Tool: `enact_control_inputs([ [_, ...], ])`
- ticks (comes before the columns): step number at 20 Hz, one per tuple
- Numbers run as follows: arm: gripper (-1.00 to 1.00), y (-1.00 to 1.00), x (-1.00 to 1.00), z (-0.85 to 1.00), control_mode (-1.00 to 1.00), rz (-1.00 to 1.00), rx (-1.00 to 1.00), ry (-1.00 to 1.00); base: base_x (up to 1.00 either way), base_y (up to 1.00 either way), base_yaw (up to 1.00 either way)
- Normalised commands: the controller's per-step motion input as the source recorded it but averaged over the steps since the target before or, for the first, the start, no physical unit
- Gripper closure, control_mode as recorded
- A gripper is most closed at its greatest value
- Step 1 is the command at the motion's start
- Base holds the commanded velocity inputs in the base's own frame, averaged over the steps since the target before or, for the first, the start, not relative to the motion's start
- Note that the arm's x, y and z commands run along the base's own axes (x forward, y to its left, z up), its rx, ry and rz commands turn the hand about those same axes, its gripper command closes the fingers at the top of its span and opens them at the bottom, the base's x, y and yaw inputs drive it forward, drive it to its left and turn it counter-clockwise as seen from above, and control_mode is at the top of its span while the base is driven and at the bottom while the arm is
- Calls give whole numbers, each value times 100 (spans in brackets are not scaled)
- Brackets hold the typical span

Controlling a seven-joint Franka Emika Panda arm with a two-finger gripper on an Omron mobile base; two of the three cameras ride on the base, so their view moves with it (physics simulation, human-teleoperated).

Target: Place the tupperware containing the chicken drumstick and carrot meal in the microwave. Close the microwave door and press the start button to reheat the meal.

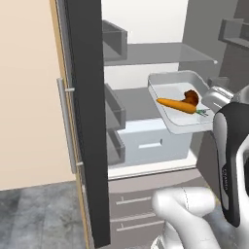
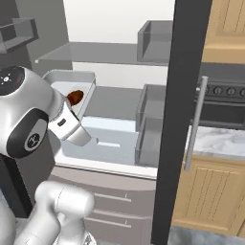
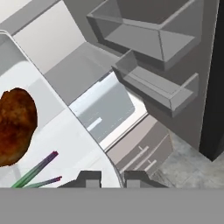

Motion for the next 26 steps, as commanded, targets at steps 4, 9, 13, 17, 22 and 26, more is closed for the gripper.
enact_control_inputs([
  [4,100,0,0,0,100,0,0,0,-61,0,0],
  [9,100,0,0,0,100,0,0,0,-66,0,0],
  [13,100,0,0,0,100,0,0,0,-76,0,0],
  [17,100,0,0,0,100,0,0,0,-79,0,-3],
  [22,100,0,0,0,100,0,0,0,-87,-3,-19],
  [26,100,0,0,0,100,0,0,0,-88,-14,-40],
])
